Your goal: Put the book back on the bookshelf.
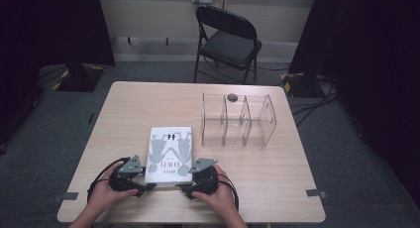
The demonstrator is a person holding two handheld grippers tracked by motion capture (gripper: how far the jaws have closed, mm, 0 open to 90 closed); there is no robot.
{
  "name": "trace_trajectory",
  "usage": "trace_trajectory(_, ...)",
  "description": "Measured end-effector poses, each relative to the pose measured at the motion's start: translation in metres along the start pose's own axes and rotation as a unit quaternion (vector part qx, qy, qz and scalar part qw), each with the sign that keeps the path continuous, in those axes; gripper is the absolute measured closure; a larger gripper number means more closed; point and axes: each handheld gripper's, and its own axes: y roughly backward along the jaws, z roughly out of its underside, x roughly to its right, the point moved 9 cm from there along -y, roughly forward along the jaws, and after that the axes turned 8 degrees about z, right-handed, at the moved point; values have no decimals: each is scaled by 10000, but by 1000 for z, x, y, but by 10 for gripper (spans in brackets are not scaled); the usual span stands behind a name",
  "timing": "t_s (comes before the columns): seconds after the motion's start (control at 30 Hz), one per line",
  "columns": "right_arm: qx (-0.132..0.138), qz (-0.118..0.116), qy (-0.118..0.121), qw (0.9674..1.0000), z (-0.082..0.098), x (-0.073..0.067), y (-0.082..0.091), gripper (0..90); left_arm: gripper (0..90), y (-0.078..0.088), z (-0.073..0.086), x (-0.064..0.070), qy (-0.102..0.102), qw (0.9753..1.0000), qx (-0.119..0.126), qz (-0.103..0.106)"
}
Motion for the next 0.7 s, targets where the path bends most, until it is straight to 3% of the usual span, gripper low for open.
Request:
trace_trajectory(0.23,-47,-5,1,10000,0,-2,-1,130,354,5,-4,2,30,10000,-78,-52)
trace_trajectory(0.27,-47,2,3,10000,-1,-1,-1,129,355,5,-6,2,20,10000,31,-64)
trace_trajectory(0.5,-111,52,-35,9999,0,-2,0,124,386,14,-16,3,-55,9997,155,-155)
trace_trajectory(0.57,-52,174,73,9998,-2,-2,0,120,387,16,-16,2,-103,9998,47,-148)
trace_trajectory(0.7,-92,391,338,9986,-7,-2,3,121,392,16,-17,3,-9,9999,110,-122)
